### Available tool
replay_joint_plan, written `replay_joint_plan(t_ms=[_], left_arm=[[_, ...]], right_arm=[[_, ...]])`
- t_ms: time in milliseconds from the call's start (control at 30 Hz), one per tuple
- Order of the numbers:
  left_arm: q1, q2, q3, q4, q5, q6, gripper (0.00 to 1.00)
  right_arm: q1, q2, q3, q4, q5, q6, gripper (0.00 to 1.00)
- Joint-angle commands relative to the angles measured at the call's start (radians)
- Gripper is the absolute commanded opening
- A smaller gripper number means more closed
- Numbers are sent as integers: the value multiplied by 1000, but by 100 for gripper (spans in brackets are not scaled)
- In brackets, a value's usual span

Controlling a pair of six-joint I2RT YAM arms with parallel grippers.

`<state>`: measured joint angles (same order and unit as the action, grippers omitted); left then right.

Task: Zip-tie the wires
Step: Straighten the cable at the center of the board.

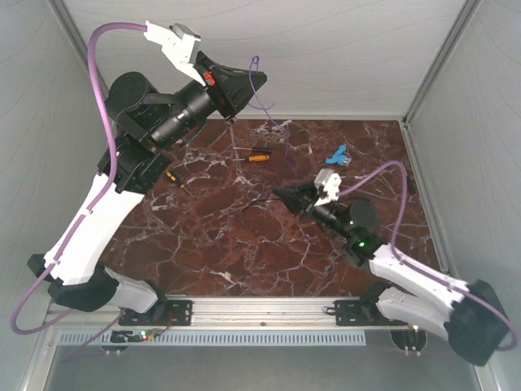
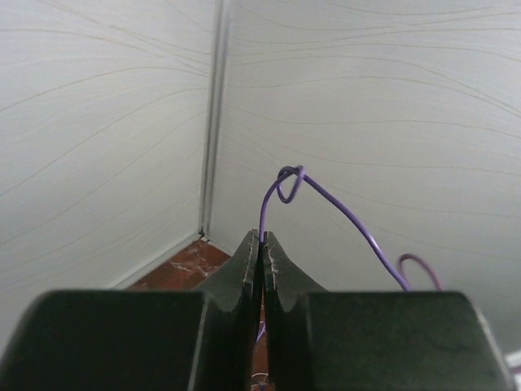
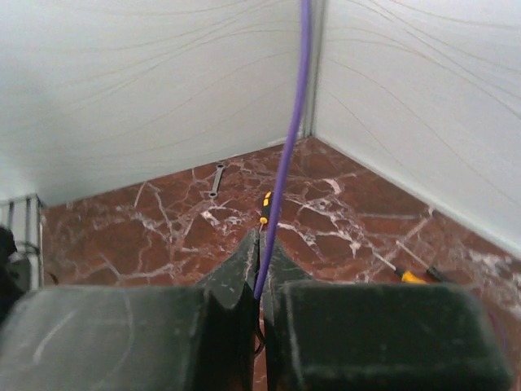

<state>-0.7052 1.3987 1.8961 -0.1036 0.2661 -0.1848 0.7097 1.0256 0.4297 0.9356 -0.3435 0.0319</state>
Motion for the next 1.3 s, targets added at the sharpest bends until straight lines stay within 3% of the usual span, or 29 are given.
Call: replay_joint_plan(t_ms=[0, 100, 200, 367, 567, 800, 1267], left_arm=[[0, 47, 13, -28, -152, -21, 0], [1, 91, -40, -9, -172, -70, 0], [3, 171, -46, -12, -196, -106, 0], [21, 300, -27, -24, -154, -157, 0], [40, 447, -34, -15, -98, -196, 0], [55, 615, -19, -9, -28, -211, 0], [21, 940, 146, -149, 60, -193, 0]], right_arm=[[5, -197, 178, -666, 266, 191, 0], [-3, -319, 230, -924, 379, 277, 0], [-39, -334, 359, -1239, 403, 339, 0], [-157, -261, 519, -1652, 302, 403, 0], [-292, -191, 586, -1944, 193, 443, 0], [-353, -91, 550, -2138, 302, 522, 0], [-424, -73, 399, -2182, 343, 739, 0]])
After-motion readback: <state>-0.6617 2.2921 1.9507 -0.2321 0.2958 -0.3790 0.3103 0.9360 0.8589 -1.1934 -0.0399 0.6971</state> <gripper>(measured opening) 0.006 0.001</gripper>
